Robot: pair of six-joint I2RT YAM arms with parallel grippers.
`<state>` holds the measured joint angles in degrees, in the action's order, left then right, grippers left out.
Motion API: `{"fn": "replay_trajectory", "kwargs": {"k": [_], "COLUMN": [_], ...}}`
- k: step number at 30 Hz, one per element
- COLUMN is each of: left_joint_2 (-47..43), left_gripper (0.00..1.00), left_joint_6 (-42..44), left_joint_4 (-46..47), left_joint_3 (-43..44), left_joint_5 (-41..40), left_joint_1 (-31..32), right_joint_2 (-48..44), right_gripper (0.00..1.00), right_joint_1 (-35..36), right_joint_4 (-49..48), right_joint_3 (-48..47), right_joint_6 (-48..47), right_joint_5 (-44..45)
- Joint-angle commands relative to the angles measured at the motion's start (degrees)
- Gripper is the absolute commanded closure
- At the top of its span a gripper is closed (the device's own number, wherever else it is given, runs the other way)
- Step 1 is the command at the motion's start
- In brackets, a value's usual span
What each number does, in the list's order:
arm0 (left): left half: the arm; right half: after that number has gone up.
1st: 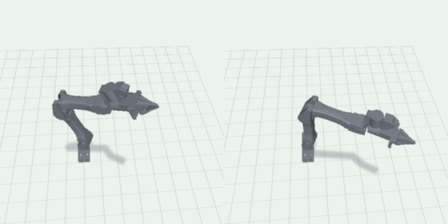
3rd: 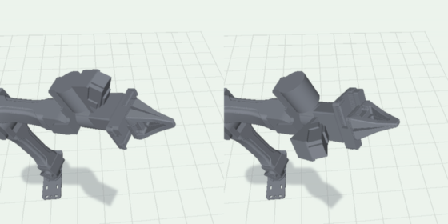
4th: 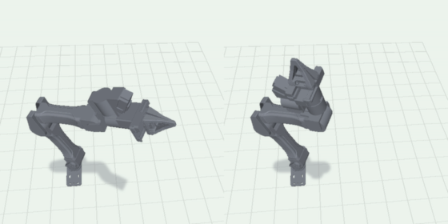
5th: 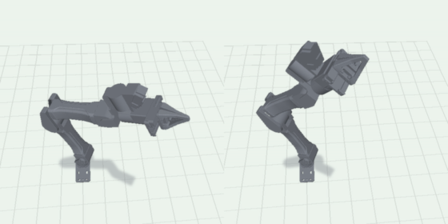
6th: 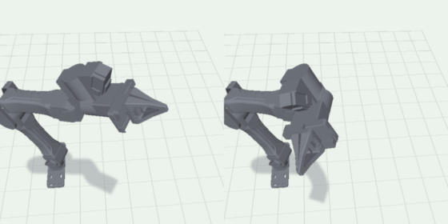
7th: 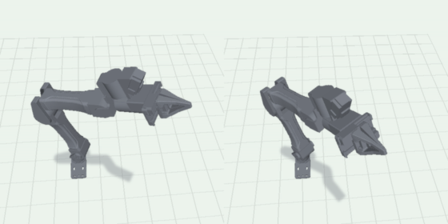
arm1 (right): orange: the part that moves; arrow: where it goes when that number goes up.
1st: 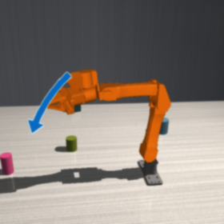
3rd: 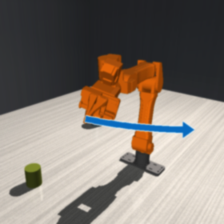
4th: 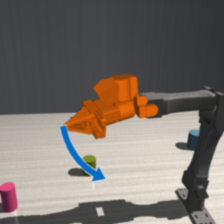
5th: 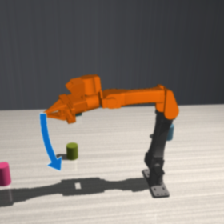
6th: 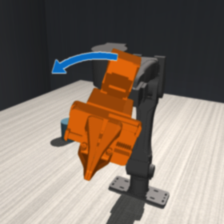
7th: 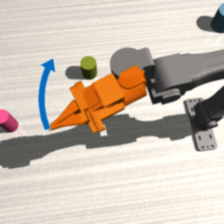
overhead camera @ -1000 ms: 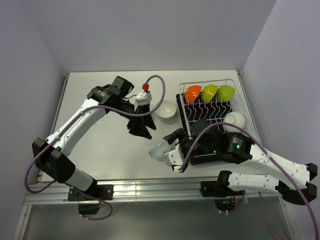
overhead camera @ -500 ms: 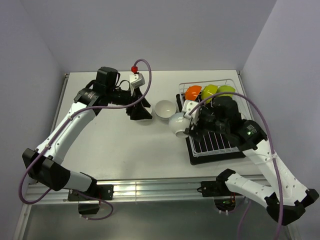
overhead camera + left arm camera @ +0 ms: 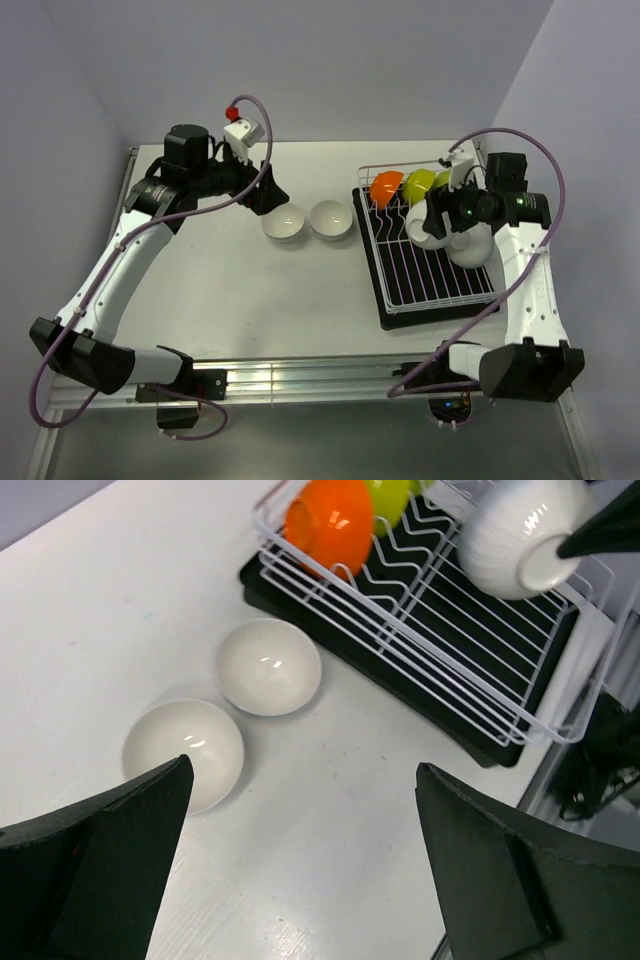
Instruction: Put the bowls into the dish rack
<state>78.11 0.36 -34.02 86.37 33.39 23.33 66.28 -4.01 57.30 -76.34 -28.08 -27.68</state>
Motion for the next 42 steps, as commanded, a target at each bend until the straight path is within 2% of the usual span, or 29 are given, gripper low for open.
{"fn": "replay_trajectory", "kwargs": {"k": [1, 5, 17, 36, 42], "left_joint_2": [-4.2, -3.4, -3.0, -2.7, -2.4], "left_gripper": [0.01, 0.01, 0.01, 0.01, 0.00], "left_joint_6": [-4.7, -7.1, -8.0, -7.7, -7.6], "left_joint_4": [5.3, 4.8, 4.9, 5.2, 5.1], "left_joint_3": [-2.1, -2.6, -3.9, -4.1, -4.1], "left_joint_5": [-8.4, -8.7, -7.4, -6.9, -6.7], "left_joint_1": [-0.9, -1.1, -1.2, -1.2, -1.2], "right_joint_2": [2.2, 3.9, 10.4, 7.7, 8.5], "right_gripper": [1.00, 1.00, 1.00, 1.00, 1.00], "right_joint_1": [-5.2, -6.6, -6.5, -1.4, -0.1], "right_joint_4": [2.9, 1.5, -2.5, -11.5, -12.7], "right_joint_3": [-3.5, -2.2, -0.7, 9.8, 10.0], "right_joint_6": [4.7, 7.5, 14.5, 20.1, 21.2], "right_joint_5": [0.1, 4.9, 11.9, 26.4, 27.2]}}
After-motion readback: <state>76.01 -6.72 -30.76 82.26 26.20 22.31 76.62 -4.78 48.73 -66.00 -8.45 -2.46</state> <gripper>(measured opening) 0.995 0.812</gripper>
